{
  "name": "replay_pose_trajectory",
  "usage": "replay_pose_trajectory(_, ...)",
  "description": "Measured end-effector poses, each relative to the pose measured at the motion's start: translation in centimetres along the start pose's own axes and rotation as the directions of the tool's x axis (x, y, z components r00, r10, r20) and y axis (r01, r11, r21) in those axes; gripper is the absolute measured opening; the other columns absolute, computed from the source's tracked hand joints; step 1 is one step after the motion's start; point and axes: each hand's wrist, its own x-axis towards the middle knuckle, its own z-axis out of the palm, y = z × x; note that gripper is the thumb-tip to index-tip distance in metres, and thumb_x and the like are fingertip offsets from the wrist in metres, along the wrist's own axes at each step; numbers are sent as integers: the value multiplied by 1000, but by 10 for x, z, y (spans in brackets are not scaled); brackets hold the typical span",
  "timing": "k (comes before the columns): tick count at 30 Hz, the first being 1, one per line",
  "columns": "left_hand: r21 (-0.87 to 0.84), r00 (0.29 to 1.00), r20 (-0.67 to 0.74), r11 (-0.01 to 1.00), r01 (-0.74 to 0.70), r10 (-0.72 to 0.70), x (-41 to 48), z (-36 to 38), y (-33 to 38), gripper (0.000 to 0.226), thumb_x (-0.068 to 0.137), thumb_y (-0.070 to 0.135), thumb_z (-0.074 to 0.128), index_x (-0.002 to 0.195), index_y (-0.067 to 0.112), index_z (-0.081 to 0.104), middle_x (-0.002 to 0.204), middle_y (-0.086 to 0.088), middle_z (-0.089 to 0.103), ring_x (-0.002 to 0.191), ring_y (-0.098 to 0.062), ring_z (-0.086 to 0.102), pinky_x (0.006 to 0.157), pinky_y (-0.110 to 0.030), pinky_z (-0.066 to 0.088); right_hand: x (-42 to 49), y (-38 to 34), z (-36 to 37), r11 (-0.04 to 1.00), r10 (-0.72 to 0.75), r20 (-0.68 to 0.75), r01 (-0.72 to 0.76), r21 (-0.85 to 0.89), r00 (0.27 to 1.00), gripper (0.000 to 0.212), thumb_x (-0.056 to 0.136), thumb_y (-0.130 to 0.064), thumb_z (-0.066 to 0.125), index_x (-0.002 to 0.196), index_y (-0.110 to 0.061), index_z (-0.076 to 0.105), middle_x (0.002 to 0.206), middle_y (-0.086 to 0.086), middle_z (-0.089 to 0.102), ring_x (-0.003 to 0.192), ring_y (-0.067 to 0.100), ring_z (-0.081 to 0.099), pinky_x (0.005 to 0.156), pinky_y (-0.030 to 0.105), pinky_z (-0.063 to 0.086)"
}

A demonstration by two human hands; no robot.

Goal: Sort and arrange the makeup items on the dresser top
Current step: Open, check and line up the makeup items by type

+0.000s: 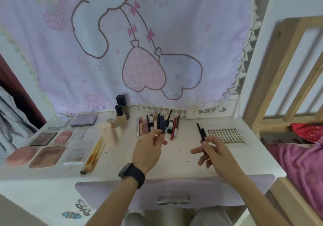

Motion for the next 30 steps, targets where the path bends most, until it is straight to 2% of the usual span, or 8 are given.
replay_pose_trajectory(5, -54, 991, 85, 993, 109, -104, 14, 32, 14, 10, 95, 41, 60, 98, 36, 68, 91, 21, 67, 85, 9, 58, 71, -9, 42, -2, 9, -3, 986, -4, -147, -21, -165, 989, 5, 96, -31, 66, 100, -32, 68, 93, -14, 75, 67, 13, 71, 58, 22, 47)
replay_pose_trajectory(10, 16, 945, 227, 971, 238, -235, 36, 58, 28, 11, 90, 43, 63, 87, 34, 69, 90, 15, 70, 86, -3, 65, 85, -27, 54, 9, 4, -25, 931, -65, -203, -14, -364, 977, 7, 92, -37, 69, 87, -39, 73, 79, -23, 72, 74, -2, 66, 68, 17, 43)
replay_pose_trajectory(15, 192, 928, 214, 944, 267, -306, 54, 79, 42, 15, 83, 35, 65, 71, 26, 68, 75, 11, 69, 80, -12, 67, 73, -30, 58, 52, -9, -35, 770, -78, -174, -52, -635, 982, 12, 92, -37, 67, 80, -39, 70, 73, -25, 67, 73, -9, 59, 62, 9, 33)
replay_pose_trajectory(18, 316, 921, 219, 916, 247, -324, 59, 88, 48, 17, 84, 40, 66, 83, 24, 72, 83, 3, 71, 78, -17, 66, 66, -28, 55, 82, -11, -31, 682, -18, -134, -85, -727, 991, 13, 91, -35, 63, 93, -30, 74, 81, -16, 71, 78, 5, 64, 60, 16, 40)
replay_pose_trajectory(22, 372, 930, 199, 902, 220, -309, 59, 94, 47, 26, 85, 52, 65, 90, 27, 68, 92, 2, 71, 85, -20, 67, 69, -28, 53, 110, -8, -18, 546, 29, -93, -94, -832, 995, 20, 90, -34, 62, 105, -25, 73, 95, -2, 74, 85, 18, 66, 75, 29, 54)
replay_pose_trajectory(26, 400, 944, 193, 900, 172, -266, 60, 92, 43, 25, 88, 55, 60, 85, 30, 62, 94, 2, 69, 88, -21, 67, 69, -28, 52, 123, -3, -7, 471, 1, -65, -58, -880, 998, 17, 86, -33, 64, 88, -17, 71, 81, 0, 70, 79, 21, 66, 65, 30, 51)
replay_pose_trajectory(28, 407, 950, 198, 902, 143, -240, 59, 90, 41, 24, 91, 51, 56, 100, 31, 65, 101, 3, 68, 94, -22, 66, 72, -30, 52, 125, -2, -4, 446, -26, -56, -39, -894, 998, 23, 86, -37, 65, 78, -16, 66, 70, -1, 66, 75, 21, 65, 61, 29, 47)
replay_pose_trajectory(30, 374, 953, 221, 921, 112, -206, 57, 89, 37, 29, 93, 47, 54, 117, 31, 63, 110, 6, 67, 102, -19, 63, 79, -31, 52, 120, -3, -6, 459, -55, -73, -39, -888, 996, 25, 90, -43, 64, 91, -18, 69, 83, -2, 71, 84, 19, 65, 71, 30, 50)
